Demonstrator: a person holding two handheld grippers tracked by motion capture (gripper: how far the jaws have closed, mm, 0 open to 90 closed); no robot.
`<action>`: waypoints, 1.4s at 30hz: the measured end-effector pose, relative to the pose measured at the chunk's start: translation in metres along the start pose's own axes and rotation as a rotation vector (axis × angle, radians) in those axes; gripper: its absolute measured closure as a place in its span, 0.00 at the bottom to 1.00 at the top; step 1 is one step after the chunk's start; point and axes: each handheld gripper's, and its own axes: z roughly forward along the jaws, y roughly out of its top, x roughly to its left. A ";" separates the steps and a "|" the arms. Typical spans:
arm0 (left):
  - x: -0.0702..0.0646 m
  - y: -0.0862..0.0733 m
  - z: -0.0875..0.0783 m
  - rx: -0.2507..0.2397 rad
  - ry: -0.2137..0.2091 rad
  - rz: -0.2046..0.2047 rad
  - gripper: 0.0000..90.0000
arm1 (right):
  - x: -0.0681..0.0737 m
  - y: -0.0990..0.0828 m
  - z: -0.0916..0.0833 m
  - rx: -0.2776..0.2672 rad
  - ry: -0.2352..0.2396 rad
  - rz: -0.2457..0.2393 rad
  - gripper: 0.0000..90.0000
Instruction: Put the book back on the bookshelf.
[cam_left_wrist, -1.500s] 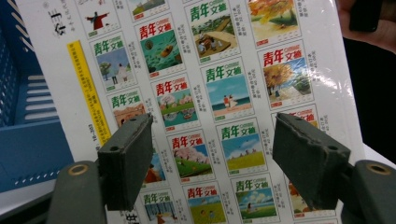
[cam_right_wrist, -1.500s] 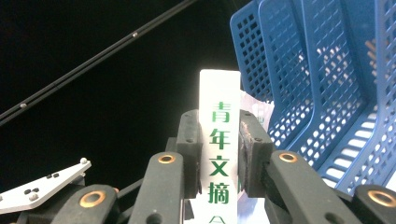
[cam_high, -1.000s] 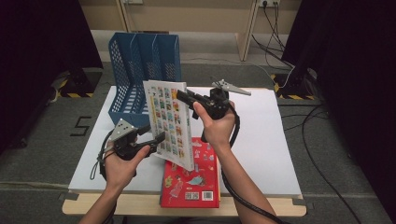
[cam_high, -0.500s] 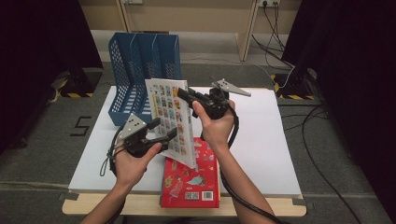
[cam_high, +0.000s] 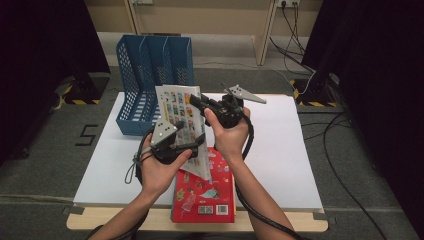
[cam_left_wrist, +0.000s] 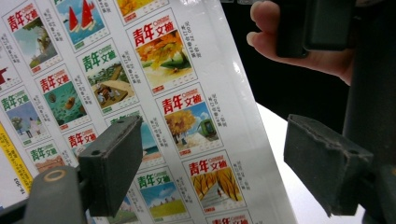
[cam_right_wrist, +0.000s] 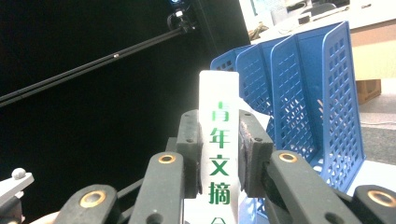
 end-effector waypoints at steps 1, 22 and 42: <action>0.000 0.000 0.001 0.002 0.006 0.001 0.21 | 0.000 0.000 0.000 0.000 -0.002 -0.002 0.83; -0.007 0.011 0.011 0.004 0.026 0.104 0.21 | 0.019 0.007 -0.011 -0.040 -0.054 -0.063 0.83; -0.005 -0.007 0.013 0.011 0.003 0.087 0.33 | 0.029 -0.001 -0.024 -0.026 -0.139 -0.114 0.83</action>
